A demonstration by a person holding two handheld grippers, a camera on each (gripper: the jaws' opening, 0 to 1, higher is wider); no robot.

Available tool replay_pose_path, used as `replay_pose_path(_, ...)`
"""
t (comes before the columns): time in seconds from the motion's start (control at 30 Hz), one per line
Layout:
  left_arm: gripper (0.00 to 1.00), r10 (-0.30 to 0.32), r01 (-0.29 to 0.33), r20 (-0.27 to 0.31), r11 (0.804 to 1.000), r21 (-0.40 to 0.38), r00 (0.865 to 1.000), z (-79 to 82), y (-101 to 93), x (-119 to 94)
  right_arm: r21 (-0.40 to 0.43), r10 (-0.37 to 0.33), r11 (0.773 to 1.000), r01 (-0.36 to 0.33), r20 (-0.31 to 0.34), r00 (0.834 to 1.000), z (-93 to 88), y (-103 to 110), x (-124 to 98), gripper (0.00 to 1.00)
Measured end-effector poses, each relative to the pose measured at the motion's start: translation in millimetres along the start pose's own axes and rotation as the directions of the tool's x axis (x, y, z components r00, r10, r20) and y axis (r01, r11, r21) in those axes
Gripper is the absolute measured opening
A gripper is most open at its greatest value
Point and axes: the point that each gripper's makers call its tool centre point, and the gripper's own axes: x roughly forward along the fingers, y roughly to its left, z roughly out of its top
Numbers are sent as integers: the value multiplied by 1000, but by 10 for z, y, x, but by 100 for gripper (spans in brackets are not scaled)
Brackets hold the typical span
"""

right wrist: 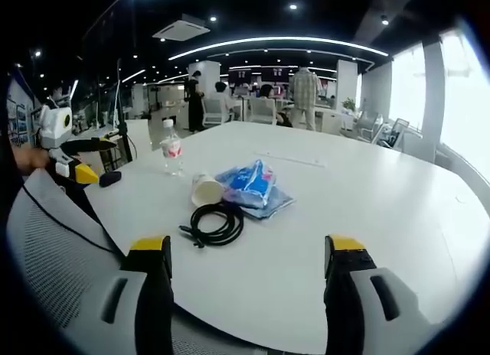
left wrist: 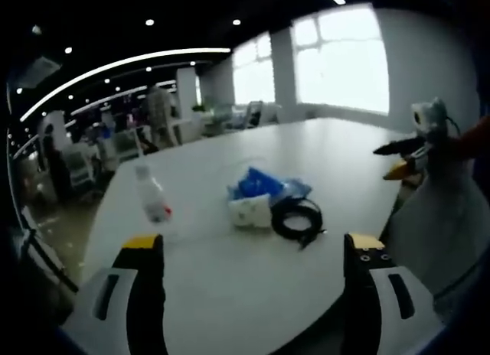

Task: Arrange the tabletop items into an orderly group along one side of the table until the central work area is clear of visible clutter.

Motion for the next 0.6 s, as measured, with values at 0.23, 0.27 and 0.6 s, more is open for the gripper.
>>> replay_pose_path(0.23,100,-34,35,28,999,-34,999,17,-35,9,44,34,998,-33,-21,999,-30,31,-1,84)
replay_pose_path(0.27,100,-33,34,27,999,-31,999,14,-32,9,46,39,998,-38,-21,999,-24,38,-2,84)
replay_pose_path(0.6,100,-27,27,-15,1000,-6,1000,-60,-16,7,17,112,994,-111,-66,992,56,118,93,84)
